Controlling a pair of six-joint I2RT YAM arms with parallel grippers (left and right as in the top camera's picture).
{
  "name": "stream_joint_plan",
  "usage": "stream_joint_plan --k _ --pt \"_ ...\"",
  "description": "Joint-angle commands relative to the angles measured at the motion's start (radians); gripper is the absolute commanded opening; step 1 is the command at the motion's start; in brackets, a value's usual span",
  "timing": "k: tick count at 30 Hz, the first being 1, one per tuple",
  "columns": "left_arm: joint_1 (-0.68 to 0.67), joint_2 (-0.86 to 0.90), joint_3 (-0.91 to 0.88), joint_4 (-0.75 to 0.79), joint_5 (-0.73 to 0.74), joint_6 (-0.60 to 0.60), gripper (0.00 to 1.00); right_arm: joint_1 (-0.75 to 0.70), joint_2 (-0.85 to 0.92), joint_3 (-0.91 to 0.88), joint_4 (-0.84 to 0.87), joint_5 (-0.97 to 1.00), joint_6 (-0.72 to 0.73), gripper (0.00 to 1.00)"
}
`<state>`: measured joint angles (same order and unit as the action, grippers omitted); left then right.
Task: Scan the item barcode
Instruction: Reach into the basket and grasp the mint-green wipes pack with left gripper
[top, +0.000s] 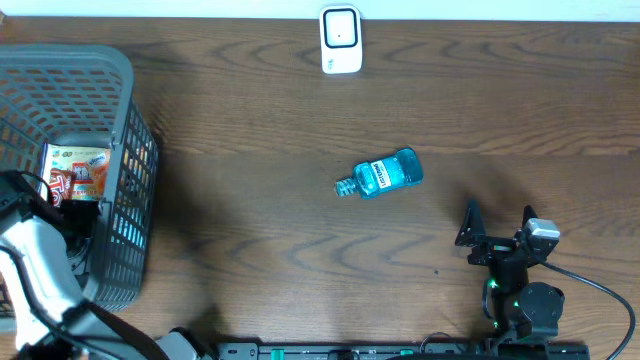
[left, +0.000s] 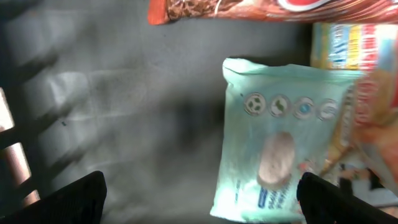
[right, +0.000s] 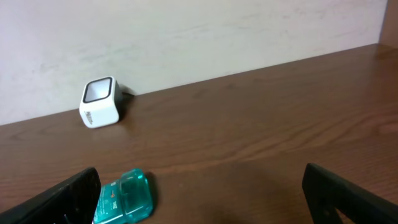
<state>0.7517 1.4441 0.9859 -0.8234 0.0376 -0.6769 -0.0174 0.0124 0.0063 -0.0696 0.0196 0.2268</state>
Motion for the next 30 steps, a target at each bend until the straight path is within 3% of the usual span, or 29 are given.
stream_joint_plan --k 1,8,16,17,21,24,27,30 --pt "0.005 0.070 -0.016 0.018 -0.016 0.009 0.98 -0.002 -0.006 -0.001 -0.003 0.004 0.001 0.99" --pt "0.005 0.175 -0.016 0.116 0.116 0.053 0.98 -0.002 -0.006 -0.001 -0.003 0.004 0.001 0.99" --pt "-0.002 0.201 -0.016 0.134 0.116 0.058 0.96 -0.002 -0.006 -0.001 -0.003 0.004 0.001 0.99" --pt "-0.006 0.203 -0.016 0.134 0.116 0.068 0.78 -0.002 -0.006 -0.001 -0.003 0.004 0.001 0.99" --pt "-0.026 0.204 -0.021 0.135 0.115 0.074 0.44 -0.002 -0.006 -0.001 -0.003 0.004 0.001 0.99" --pt "-0.046 0.204 -0.038 0.153 0.115 0.074 0.34 -0.002 -0.006 -0.001 -0.003 0.004 0.001 0.99" --pt "-0.064 0.204 -0.074 0.180 0.108 0.074 0.09 -0.002 -0.006 -0.001 -0.003 0.004 0.001 0.99" --pt "-0.068 0.204 -0.086 0.179 0.081 0.074 0.08 -0.002 -0.006 -0.001 -0.003 0.004 0.001 0.99"
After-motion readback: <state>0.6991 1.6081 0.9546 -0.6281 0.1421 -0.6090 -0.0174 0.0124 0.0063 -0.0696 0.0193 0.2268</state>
